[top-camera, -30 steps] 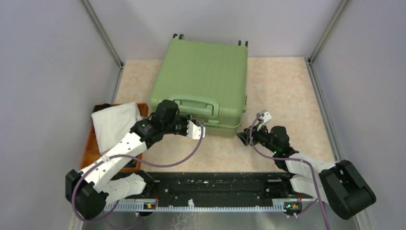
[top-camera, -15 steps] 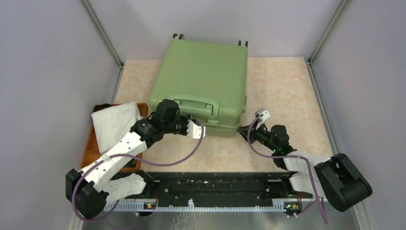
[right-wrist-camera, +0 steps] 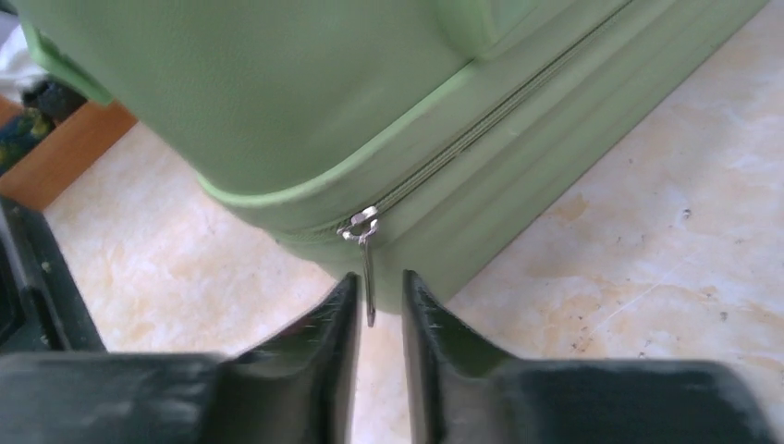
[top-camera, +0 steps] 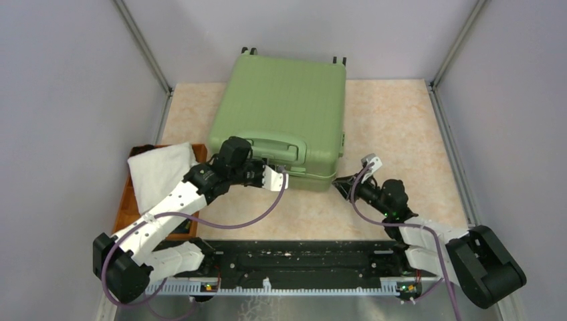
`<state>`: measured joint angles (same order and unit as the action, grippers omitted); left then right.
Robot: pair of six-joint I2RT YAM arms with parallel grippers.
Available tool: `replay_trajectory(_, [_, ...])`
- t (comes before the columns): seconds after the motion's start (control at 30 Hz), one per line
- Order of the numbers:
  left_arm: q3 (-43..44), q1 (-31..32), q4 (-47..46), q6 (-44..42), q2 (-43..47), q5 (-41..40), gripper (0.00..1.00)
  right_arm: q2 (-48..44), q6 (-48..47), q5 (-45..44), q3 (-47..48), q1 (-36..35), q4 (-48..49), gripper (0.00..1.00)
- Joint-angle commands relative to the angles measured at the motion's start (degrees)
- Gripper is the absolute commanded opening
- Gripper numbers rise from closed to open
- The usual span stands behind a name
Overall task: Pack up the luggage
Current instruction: Zip the luggage at the center of the board.
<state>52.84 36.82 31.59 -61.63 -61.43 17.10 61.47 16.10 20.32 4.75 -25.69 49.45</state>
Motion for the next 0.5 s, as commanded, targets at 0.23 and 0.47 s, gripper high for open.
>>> replay_trajectory(0.23, [8.07, 0.12, -20.5, -2.76, 2.61, -2.66, 0.0, -0.43, -0.84, -4.53, 0.95, 0.11, 4.64, 0.56])
replay_trajectory(0.47, [8.49, 0.1, -20.85, -3.48, 2.42, -3.11, 0.0, 5.81, -2.2, -0.76, 3.71, 0.12, 8.4, 0.39])
